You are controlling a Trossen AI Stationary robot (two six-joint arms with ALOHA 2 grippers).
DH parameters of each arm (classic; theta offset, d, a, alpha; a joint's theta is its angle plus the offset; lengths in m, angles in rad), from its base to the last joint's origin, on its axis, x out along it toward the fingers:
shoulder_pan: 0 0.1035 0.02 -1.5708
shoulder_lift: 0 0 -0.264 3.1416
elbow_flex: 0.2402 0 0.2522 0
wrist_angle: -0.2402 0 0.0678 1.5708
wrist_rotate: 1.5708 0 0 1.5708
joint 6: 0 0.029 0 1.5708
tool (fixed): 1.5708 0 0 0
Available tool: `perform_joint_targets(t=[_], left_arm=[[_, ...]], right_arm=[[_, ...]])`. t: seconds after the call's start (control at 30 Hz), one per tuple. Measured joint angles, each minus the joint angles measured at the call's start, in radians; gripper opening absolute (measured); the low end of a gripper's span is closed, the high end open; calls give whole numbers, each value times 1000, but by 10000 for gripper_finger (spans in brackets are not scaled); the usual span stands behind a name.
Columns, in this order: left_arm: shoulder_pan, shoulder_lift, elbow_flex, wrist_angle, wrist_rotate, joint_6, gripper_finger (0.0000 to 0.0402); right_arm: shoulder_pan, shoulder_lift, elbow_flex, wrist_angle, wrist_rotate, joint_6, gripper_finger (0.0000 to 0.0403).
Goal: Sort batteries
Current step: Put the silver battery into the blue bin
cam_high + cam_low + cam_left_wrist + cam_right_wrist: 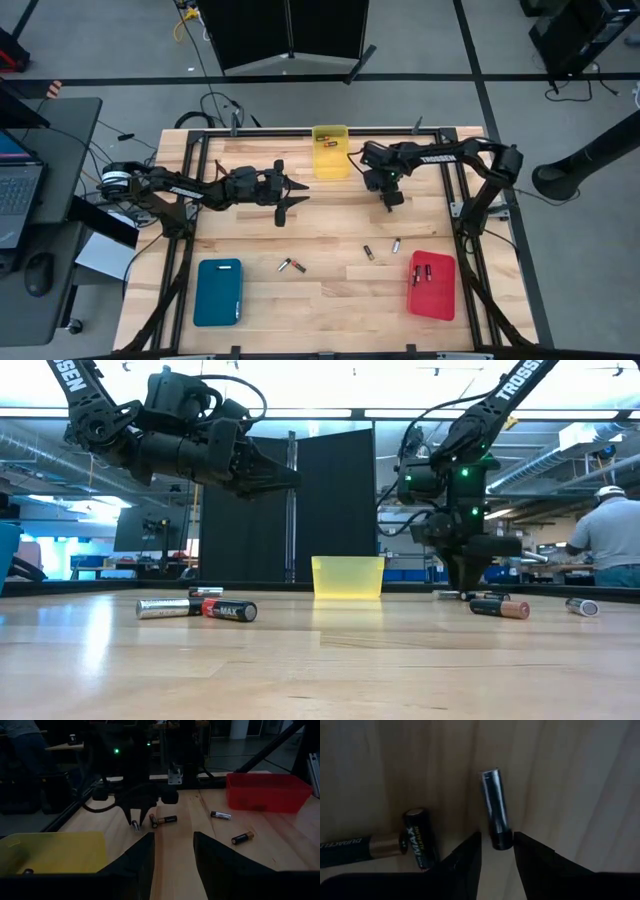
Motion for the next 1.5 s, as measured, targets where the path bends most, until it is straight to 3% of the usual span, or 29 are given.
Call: perform_joint_targets(t=[0.17,0.4,0.73,1.0,1.23,1.37,1.5], left_arm=[[0,0,0,0,0,0,145],[0,0,0,0,0,-3,145],[0,0,-7,27,0,-40,137],[0,0,-81,293,28,-121,121],[-4,0,-89,320,87,-167,120],[-47,0,-52,314,136,-161,121],[-91,0,-13,286,115,-121,132]], right_arm=[[-16,1,0,11,-31,0,111],[-20,2,0,66,-44,12,54],[8,-68,3,108,-81,196,54],[152,-179,-116,507,-132,474,54],[328,-177,-195,1047,-135,637,54],[411,-177,-197,1164,-72,634,54],[457,-178,-197,1218,-54,625,54]])
